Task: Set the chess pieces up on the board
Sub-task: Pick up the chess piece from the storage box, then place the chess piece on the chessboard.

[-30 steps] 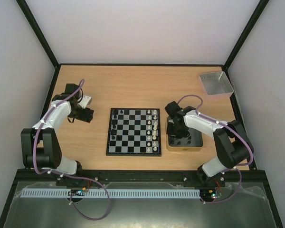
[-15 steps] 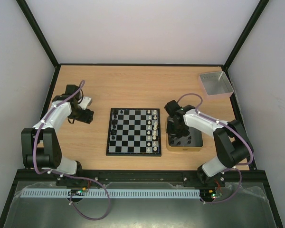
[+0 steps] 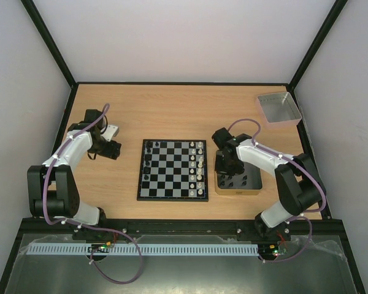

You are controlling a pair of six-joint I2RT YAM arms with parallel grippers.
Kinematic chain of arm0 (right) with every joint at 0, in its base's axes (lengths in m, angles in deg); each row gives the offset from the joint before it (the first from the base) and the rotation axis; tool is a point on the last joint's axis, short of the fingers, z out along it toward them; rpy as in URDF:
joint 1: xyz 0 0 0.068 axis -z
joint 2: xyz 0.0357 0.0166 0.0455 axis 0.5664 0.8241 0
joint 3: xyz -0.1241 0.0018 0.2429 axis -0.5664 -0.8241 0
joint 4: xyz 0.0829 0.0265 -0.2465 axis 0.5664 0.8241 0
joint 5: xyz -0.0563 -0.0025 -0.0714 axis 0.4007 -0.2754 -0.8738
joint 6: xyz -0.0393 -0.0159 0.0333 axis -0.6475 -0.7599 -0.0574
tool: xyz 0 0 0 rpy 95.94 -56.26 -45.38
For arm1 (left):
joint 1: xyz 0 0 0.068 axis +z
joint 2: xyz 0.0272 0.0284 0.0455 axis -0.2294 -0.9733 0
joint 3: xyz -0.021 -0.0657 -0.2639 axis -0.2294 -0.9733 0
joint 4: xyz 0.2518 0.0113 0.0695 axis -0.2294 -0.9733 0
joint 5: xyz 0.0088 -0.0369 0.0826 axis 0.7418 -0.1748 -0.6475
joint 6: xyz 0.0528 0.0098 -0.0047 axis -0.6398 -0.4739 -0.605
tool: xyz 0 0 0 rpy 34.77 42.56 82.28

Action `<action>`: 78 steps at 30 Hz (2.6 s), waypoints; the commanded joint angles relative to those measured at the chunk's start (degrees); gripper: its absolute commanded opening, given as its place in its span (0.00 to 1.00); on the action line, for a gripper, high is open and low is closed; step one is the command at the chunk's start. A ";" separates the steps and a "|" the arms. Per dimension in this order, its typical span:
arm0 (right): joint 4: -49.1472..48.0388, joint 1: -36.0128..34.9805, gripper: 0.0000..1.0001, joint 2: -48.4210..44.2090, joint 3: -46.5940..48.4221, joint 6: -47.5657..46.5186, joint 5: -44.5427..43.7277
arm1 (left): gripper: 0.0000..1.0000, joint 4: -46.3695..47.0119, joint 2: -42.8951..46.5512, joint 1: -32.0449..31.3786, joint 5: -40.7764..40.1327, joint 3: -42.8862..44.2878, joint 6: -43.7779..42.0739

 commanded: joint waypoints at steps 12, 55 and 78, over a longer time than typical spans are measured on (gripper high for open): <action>2.65 0.18 0.02 0.55 -0.21 -0.84 -0.58 | 0.80 0.58 1.06 -0.20 -0.36 -0.97 -0.21; 28.60 -36.67 0.02 29.45 66.31 4.84 0.11 | 0.81 2.63 -0.42 10.06 2.19 -0.09 -2.68; 25.60 -39.02 0.02 42.31 71.17 3.09 -4.40 | 0.81 2.69 0.57 16.03 3.81 -1.83 -3.82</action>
